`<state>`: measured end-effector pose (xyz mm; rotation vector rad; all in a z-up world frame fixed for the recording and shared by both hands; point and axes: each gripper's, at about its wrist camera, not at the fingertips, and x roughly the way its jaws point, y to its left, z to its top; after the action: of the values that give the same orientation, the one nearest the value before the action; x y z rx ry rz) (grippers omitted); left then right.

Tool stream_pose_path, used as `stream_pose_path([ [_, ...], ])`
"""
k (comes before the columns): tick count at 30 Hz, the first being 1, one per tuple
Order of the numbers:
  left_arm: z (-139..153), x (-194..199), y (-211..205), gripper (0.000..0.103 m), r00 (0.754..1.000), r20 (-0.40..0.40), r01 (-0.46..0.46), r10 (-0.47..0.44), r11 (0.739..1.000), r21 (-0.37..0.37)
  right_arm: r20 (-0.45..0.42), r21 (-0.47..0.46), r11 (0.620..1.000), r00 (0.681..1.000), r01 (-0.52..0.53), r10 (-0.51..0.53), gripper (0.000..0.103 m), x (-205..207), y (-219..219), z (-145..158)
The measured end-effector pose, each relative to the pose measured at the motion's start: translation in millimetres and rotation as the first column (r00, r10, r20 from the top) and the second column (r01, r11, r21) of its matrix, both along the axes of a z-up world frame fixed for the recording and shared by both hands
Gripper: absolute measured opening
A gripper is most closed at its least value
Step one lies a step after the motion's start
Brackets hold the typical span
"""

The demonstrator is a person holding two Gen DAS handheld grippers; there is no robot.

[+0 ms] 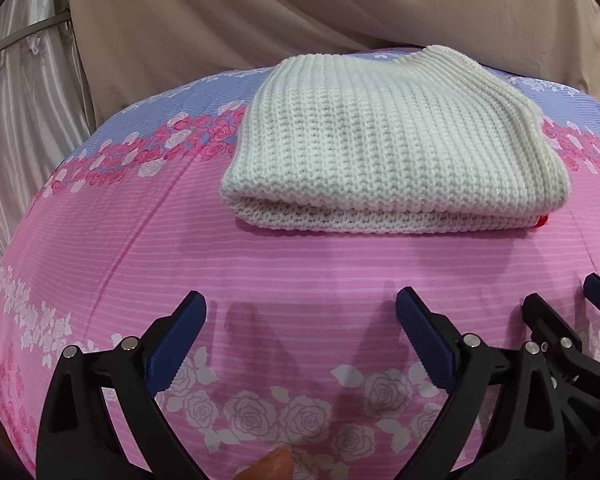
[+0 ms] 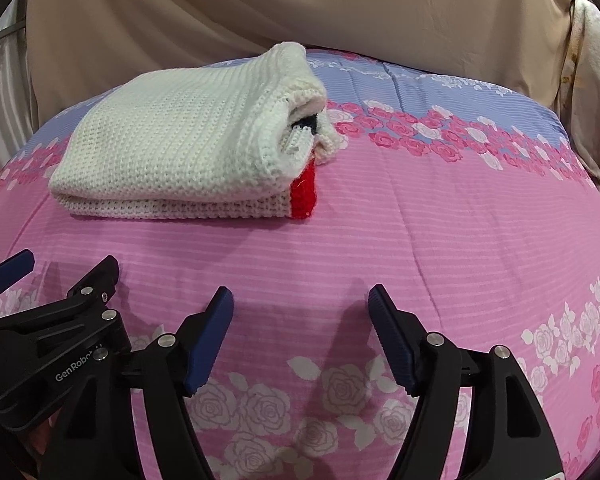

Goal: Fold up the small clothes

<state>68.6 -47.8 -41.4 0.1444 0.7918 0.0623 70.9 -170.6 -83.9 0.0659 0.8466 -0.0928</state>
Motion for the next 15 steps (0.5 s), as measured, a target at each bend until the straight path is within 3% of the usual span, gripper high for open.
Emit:
stream_pose_path([
  [15, 0.3, 0.1, 3.6, 0.093, 1.0, 0.006, -0.001, 0.001, 1.0, -0.024, 0.006, -0.018, 1.0, 1.0, 0.01, -0.01, 0.068, -2.0, 5.0, 0.9],
])
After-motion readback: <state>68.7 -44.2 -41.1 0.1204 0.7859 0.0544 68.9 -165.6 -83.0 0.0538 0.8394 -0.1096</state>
